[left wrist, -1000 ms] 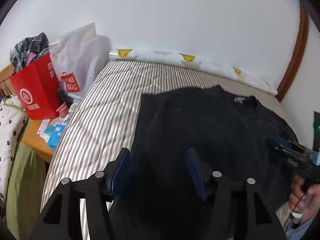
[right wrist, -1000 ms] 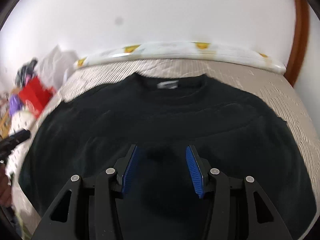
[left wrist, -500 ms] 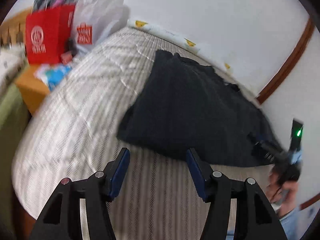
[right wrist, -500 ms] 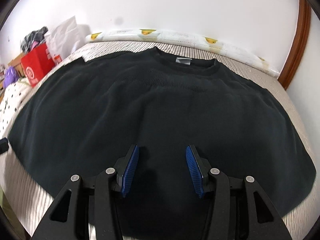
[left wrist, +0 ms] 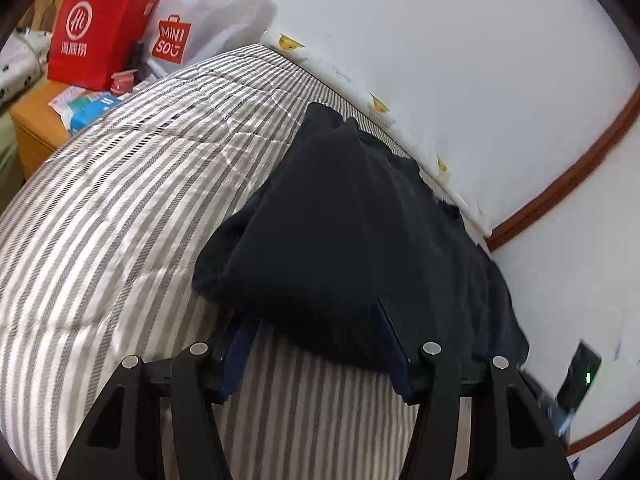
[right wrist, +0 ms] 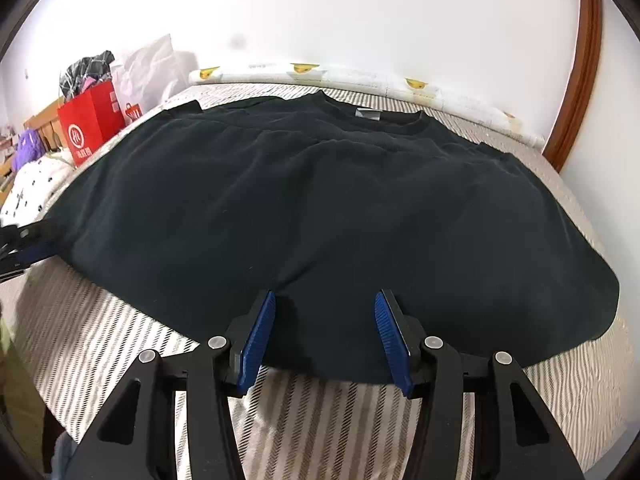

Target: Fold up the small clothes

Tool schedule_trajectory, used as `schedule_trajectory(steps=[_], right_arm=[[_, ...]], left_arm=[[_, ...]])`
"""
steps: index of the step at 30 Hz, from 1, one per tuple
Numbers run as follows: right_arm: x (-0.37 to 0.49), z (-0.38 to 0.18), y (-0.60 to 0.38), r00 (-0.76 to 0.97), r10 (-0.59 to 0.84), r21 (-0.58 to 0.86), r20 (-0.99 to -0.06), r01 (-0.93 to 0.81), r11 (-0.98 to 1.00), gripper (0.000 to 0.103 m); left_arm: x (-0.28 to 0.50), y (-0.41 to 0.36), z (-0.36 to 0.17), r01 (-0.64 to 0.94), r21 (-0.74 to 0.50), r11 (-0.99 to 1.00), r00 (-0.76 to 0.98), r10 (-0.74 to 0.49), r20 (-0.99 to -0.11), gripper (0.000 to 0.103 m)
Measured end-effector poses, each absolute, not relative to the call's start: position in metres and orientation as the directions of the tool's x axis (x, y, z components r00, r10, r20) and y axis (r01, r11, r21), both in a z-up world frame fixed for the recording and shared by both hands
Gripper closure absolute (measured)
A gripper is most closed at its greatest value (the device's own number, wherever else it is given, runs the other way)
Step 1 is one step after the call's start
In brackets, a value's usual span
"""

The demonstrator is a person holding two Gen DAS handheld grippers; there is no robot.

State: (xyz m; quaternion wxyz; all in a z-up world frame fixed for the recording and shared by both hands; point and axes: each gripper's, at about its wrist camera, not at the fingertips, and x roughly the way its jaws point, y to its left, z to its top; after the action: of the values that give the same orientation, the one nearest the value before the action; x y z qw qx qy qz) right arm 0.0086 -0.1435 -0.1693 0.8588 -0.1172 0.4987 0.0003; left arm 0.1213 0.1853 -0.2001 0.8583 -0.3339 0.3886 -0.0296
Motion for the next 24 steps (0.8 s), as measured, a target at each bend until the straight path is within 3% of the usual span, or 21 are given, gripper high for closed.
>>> schedule_trajectory(steps=[2, 4, 7, 15, 24], right_arm=[[0.004, -0.163, -0.145, 0.507, -0.099, -0.184, -0.856, -0.12, 0.976, 0.051], [0.001, -0.157, -0.147, 0.519, -0.103, -0.189, -0.849, -0.117, 0.975, 0.051], [0.001, -0.142, -0.156, 0.545, -0.127, -0.21, -0.829, -0.093, 0.973, 0.051], [0.008, -0.105, -0.211, 0.59, -0.134, -0.147, -0.796, 0.026, 0.989, 0.051], [0.006, -0.096, -0.249, 0.582, -0.244, -0.254, -0.776, 0.065, 0.965, 0.051]], left_arm=[[0.126, 0.184, -0.2, -0.23, -0.582, 0.78, 0.705, -0.279, -0.653, 0.053], [0.135, 0.18, -0.2, -0.271, -0.546, 0.793, 0.7, -0.228, -0.677, 0.074], [0.142, 0.173, -0.188, -0.275, -0.52, 0.809, 0.712, -0.192, -0.675, 0.086], [0.161, 0.121, -0.115, -0.152, -0.403, 0.903, 0.772, -0.146, -0.618, 0.093], [0.197, 0.025, -0.074, 0.148, -0.422, 0.894, 0.739, -0.384, -0.554, 0.095]])
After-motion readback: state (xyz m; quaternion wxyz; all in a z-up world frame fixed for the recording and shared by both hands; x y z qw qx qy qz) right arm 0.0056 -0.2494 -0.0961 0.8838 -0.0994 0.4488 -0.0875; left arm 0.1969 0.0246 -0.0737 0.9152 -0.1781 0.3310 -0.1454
